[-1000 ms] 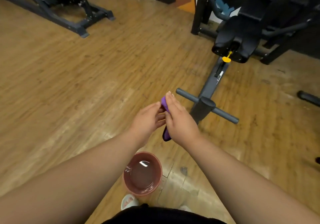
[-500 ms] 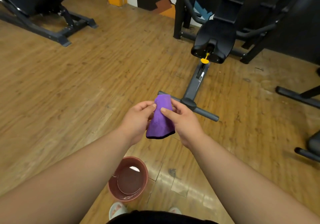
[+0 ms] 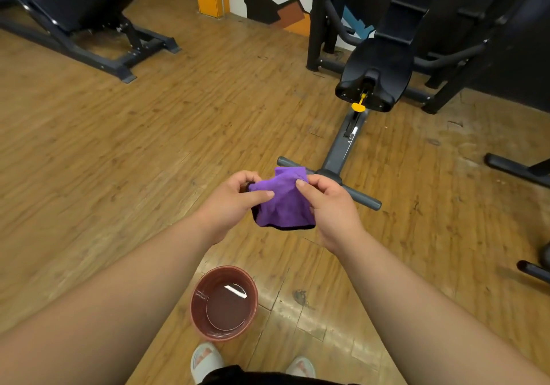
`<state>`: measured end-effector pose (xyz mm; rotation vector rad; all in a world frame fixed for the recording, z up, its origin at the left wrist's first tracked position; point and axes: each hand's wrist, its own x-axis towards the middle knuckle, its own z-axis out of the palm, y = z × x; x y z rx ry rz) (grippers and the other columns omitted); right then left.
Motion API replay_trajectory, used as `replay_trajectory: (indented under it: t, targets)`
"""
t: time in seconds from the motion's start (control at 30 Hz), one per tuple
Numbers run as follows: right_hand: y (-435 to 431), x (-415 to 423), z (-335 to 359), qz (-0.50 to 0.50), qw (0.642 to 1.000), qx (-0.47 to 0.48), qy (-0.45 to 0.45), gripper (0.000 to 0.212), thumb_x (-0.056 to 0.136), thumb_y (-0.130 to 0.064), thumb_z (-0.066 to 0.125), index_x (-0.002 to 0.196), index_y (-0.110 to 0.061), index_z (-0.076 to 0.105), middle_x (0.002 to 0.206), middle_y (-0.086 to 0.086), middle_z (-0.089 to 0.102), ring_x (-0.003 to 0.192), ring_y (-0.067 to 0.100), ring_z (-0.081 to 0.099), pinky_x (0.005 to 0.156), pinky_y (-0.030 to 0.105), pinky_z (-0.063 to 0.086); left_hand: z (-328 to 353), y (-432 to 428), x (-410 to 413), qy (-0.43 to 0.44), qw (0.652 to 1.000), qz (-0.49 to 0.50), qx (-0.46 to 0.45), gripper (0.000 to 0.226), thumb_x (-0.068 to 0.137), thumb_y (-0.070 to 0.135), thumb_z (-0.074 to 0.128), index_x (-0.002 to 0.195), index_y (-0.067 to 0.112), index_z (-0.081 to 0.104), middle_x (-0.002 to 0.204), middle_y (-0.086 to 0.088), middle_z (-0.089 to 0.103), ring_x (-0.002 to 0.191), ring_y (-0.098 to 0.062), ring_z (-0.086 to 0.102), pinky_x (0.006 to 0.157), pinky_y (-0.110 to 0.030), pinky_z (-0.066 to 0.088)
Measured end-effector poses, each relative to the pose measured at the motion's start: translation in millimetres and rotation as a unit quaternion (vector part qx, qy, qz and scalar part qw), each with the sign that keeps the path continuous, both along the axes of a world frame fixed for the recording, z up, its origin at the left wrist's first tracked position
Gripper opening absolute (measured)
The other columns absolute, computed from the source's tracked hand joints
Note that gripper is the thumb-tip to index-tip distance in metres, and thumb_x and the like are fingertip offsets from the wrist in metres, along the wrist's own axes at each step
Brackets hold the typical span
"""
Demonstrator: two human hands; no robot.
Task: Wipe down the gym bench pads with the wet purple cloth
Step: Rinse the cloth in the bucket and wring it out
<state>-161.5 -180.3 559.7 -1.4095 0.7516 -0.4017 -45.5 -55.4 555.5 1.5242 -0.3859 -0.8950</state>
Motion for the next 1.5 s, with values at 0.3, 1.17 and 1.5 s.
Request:
replay_trajectory:
  t: [0.3,1.17,1.5]
  targets:
    - [-3,3,16,0.109,0.968,-0.221,0.049,0.014,0.092,-0.024,0.064,0.079,-0.029,0.067,0.074,-0.014,0.066,0.07,0.003,0.058,0.069,0.026,0.048,10,10,-4,-0.115,0.993,-0.019,-0.008,0.018,0.086,0.008,0.07,0.09,0.025,0.069,0.081,0.007,0.064,0.075,-0.009,0.058,0.072,-0.022,0.047]
    - [1,12,-82,-0.006,0.993,-0.07,0.096,0.005,0.095,-0.028,0.059,0.092,-0.024,0.056,0.089,0.002,0.069,0.076,0.014,0.061,0.066,0.031,0.046,-69,-5,-20,0.135,0.967,0.21,0.046,0.013,0.094,0.021,0.062,0.083,0.014,0.066,0.07,-0.004,0.064,0.057,-0.017,0.053,0.051,-0.026,0.038]
    - [17,38,-212,-0.044,0.976,-0.084,0.198,0.01,0.098,-0.031,0.052,0.092,-0.023,0.052,0.076,-0.005,0.057,0.063,0.008,0.05,0.053,0.017,0.036,-194,5,13,0.171,0.959,0.186,0.126,0.002,0.091,0.012,0.066,0.092,0.011,0.067,0.09,-0.008,0.071,0.08,-0.019,0.067,0.073,-0.034,0.053]
